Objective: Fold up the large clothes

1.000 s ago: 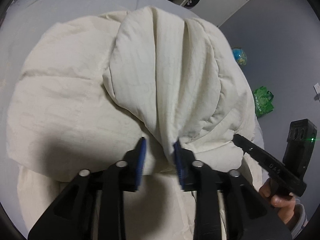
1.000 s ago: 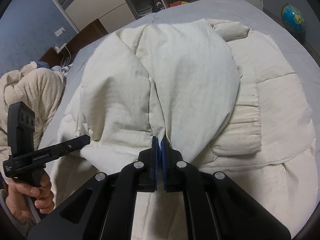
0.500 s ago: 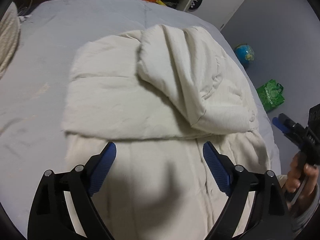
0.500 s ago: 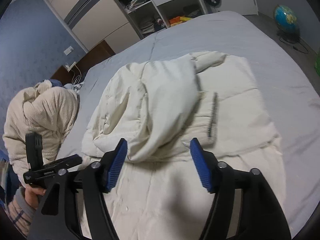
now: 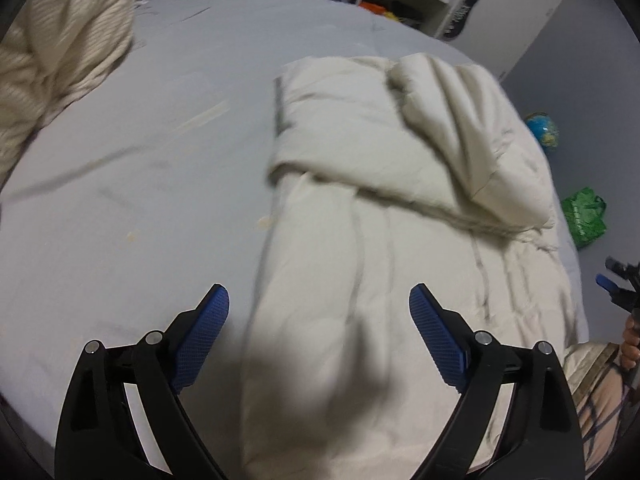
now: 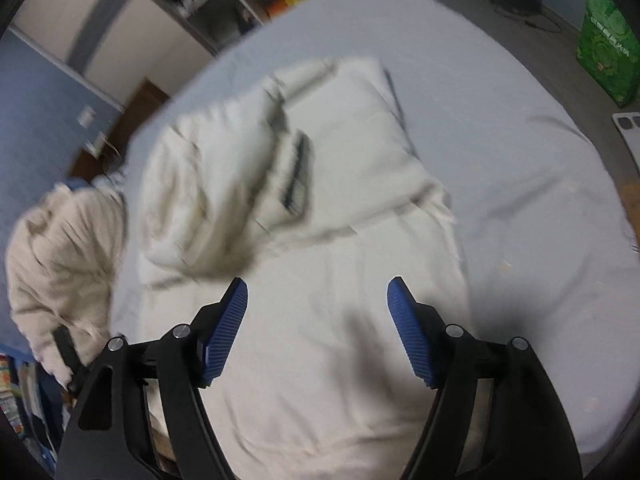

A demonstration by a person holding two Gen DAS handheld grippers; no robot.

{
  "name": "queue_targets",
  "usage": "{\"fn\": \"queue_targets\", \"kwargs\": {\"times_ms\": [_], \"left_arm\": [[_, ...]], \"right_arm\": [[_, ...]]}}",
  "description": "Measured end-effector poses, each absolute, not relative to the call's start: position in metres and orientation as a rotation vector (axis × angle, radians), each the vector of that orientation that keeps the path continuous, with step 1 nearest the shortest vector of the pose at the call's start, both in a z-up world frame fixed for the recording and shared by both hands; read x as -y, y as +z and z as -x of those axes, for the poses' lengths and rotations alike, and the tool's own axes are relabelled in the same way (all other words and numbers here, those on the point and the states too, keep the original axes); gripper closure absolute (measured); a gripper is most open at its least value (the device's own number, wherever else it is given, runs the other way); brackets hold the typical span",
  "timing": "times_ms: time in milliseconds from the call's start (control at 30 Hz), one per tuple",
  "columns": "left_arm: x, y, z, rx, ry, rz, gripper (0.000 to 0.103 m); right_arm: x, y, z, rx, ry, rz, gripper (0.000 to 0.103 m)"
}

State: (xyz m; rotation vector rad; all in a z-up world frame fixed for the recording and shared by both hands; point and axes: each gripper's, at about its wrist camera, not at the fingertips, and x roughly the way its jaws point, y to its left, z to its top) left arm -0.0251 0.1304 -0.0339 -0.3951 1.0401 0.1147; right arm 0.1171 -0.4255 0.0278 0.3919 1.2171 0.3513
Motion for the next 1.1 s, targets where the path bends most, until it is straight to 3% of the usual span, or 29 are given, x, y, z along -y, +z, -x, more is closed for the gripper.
{"fn": "queue_targets", "kwargs": {"times_ms": [400, 933, 1033, 1100], "left_arm": [[-0.144, -0.067, 0.061, -1.234, 0.163, 0.553, 0.014], [-0.104, -0.077, 0.093, -1.341, 0.041, 0.561, 0.014], [-0.096, -0.076, 0.093, -1.354, -0.021, 0.583, 0.014], [-0.091, -0.075, 0.094, -1.362, -0.051, 0.588, 0.016]], "right_arm": [[0.478, -0.007, -0.095, -1.426, 0.267, -0.411, 0.034], [0.503, -0.063, -0.07, -1.778, 0.387, -0.457, 0.034], [0.498, -0.068, -0.063, -1.813, 0.455, -0.441, 0.035], [0.494, -0.067, -0.057, -1.816, 0.522, -0.473, 0.044]]}}
